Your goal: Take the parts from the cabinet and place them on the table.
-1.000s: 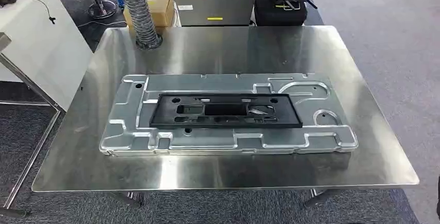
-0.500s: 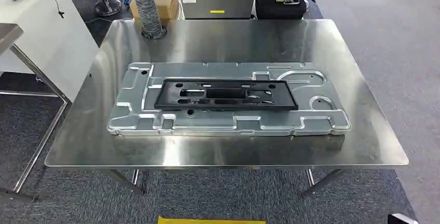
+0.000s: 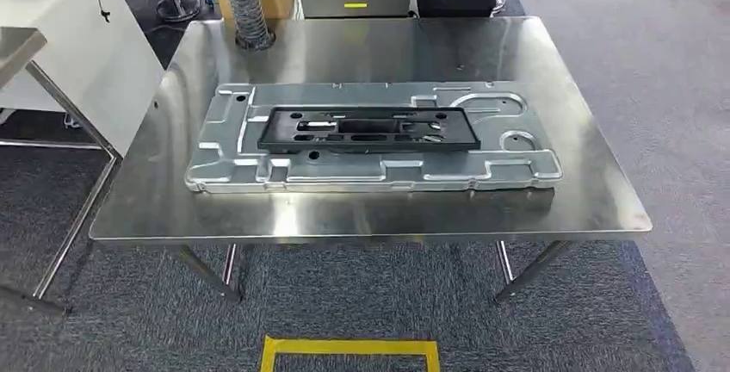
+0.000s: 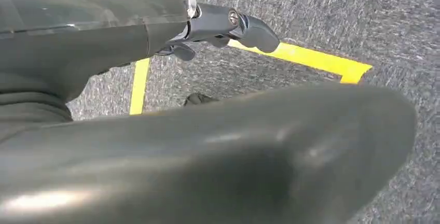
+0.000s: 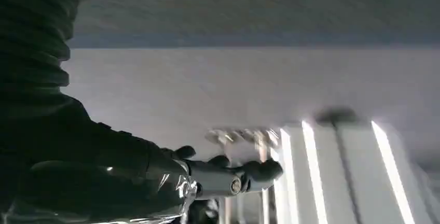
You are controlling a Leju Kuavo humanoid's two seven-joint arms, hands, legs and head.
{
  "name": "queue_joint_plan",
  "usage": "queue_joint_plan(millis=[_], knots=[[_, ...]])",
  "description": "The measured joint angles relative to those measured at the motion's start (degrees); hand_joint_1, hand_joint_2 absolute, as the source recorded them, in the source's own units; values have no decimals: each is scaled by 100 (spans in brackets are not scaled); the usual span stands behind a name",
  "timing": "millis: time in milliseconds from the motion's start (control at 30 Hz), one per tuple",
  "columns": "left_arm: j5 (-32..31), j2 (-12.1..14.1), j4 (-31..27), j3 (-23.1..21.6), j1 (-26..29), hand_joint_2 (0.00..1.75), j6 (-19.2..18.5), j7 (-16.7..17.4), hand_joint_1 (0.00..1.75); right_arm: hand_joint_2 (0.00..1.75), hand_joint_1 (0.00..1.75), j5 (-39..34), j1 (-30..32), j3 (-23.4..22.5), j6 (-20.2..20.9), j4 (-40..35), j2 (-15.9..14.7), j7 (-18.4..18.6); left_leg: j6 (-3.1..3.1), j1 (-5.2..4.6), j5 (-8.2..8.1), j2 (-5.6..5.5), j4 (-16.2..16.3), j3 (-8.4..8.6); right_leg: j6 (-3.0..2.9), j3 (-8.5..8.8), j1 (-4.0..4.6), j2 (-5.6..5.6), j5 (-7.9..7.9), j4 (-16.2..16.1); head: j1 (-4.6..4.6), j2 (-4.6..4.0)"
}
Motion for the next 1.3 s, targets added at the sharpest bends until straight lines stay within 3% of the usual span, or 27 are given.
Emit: queue_joint_plan(millis=[33,67,167,200,233,300,367,400,433,533,567,633,700,733,800,833,867,900,933,967,1067,1100,1133,1200,1233,1267,1300], knots=[[-20,-9,0,15,19,0,-24,-2,0,175,0,342,-16,-179,0,317,-9,437,-45,-6,58,-12,-10,-22,-65,-40,-9,-28,69,-23,17,-2],[-48,-17,4,24,27,0,-50,-13,0,175,0,539,-53,-307,-2,602,-11,738,-66,37,-94,-31,72,-92,-137,-122,-24,-70,153,-34,11,-2],[-70,-39,4,35,37,0,-83,-11,0,175,0,693,-79,-522,-11,1210,-52,1045,-123,44,-1154,-30,1043,-340,-229,-378,11,-69,349,-31,-24,-2],[-72,-41,4,44,29,0,-83,-11,0,175,0,710,-85,-578,-11,1377,-52,1062,-134,43,-1362,-31,1477,-416,-236,-473,29,-69,419,-19,-35,-2],[-72,-41,4,50,21,0,-87,-13,0,175,0,715,-96,-626,-13,1511,-52,1076,-135,43,-1365,-30,1774,-416,-237,-582,47,-70,495,-1,-30,-2],[-74,-41,4,52,18,0,-89,-13,0,175,0,719,-122,-688,-13,1684,-68,1091,-98,39,-946,-30,1616,-89,-232,-769,71,-70,610,37,-33,-2],[-74,-41,4,55,7,0,-89,-13,0,175,0,719,-152,-738,-15,1830,-87,1095,-20,23,-674,-32,764,586,-212,-919,97,-65,706,87,-33,-2],[-74,-35,0,57,-12,0,-89,-13,0,175,0,719,-173,-742,-15,1895,-87,1097,52,-17,-854,-32,141,1057,-191,-960,99,-65,753,125,-31,0],[-74,-39,0,57,-24,0,-89,-17,0,175,0,719,-174,-747,-15,1940,-98,1100,67,-25,-985,-28,-326,1300,-164,-983,123,-67,789,145,-26,-2],[-103,-44,0,59,-28,0,-111,-24,0,175,0,791,-192,-797,59,2051,-133,1308,153,-61,-883,-28,-287,1169,-61,-1002,98,-90,965,108,-35,-2],[-129,-61,2,59,-20,0,-133,-24,0,175,0,846,-201,-810,224,2121,-164,1527,192,-11,-785,-7,-326,1114,-30,-1034,95,-75,951,133,-35,-2],[-188,-68,2,59,-35,0,-177,-22,0,175,0,848,-202,-838,761,2291,-186,2010,280,-19,-647,22,-319,940,51,-1186,50,-44,206,597,0,-2],[-271,-70,2,48,-9,0,-218,-4,0,175,0,778,-209,-902,1258,2411,-184,2292,279,-24,-501,25,-296,737,119,-1363,23,-43,-414,1489,-2,-2],[-312,-70,2,37,-9,0,-227,13,0,0,0,767,-220,-919,1463,2468,-181,2399,268,-23,-434,30,-265,621,139,-1395,9,-43,-436,1818,4,-2],[-382,-74,2,6,-11,0,-260,35,0,0,0,802,-246,-937,1802,2558,-179,2588,230,-12,-329,33,-168,382,176,-1200,-35,-45,-25,1880,2,-2],[-424,-79,2,-11,-10,0,-286,59,0,0,0,842,-258,-937,1937,2591,-177,2654,201,-3,-286,35,-99,251,188,-921,-62,-45,234,1570,0,-2],[-439,-81,2,-22,-11,0,-299,81,0,0,0,881,-271,-937,2046,2613,-177,2724,176,8,-249,34,-30,161,199,-572,-82,-44,313,1117,0,-2],[-470,-83,2,-37,-20,0,-304,103,0,0,0,912,-295,-937,2129,2641,-168,2780,139,2,-219,30,50,79,203,-156,-104,-36,131,542,4,-2],[-476,-87,2,-57,-17,0,-314,118,0,0,0,918,-319,-935,2188,2659,-159,2827,104,-11,-195,23,118,14,169,121,-49,-19,-84,43,7,-2],[-476,-92,2,-66,-20,0,-321,127,0,0,0,918,-337,-935,2287,2685,-148,2875,54,-13,-134,31,117,-7,68,84,-38,-25,-131,10,-7,-2],[-476,-109,7,-103,-5,0,-341,194,0,0,0,833,-348,-956,2512,2746,-109,3104,-60,7,30,18,83,-83,-93,-62,-27,-53,28,7,24,-2],[-479,-111,7,-107,-18,0,-341,203,0,0,0,774,-369,-981,2571,2753,-83,3187,-82,38,-212,-6,177,-162,-149,-153,-31,-76,112,10,13,0],[-487,-131,7,-118,-30,0,-341,247,0,0,0,737,-374,-1002,2605,2755,-79,3261,-98,41,-613,-9,450,-253,-199,-249,-26,-81,184,10,-5,-2],[-520,-142,7,-136,-30,0,-339,297,0,0,0,678,-369,-1031,2636,2761,-37,3346,-134,47,-1281,-10,1292,-420,-233,-442,8,-85,333,15,-33,-2],[-533,-144,7,-142,-40,0,-336,321,0,0,0,660,-369,-1050,2647,2764,-26,3357,-137,46,-1389,-11,1645,-456,-239,-538,28,-85,406,24,-39,-2],[-533,-146,7,-144,-50,0,-334,335,0,0,0,647,-370,-1070,2667,2768,-11,3362,-128,45,-1301,-12,1836,-418,-240,-638,46,-85,478,35,-41,-2],[-535,-146,7,-147,-59,0,-332,343,0,175,0,618,-370,-1085,2695,2768,9,3353,-105,43,-1061,-14,1809,-272,-238,-746,62,-84,549,56,-39,-2]])
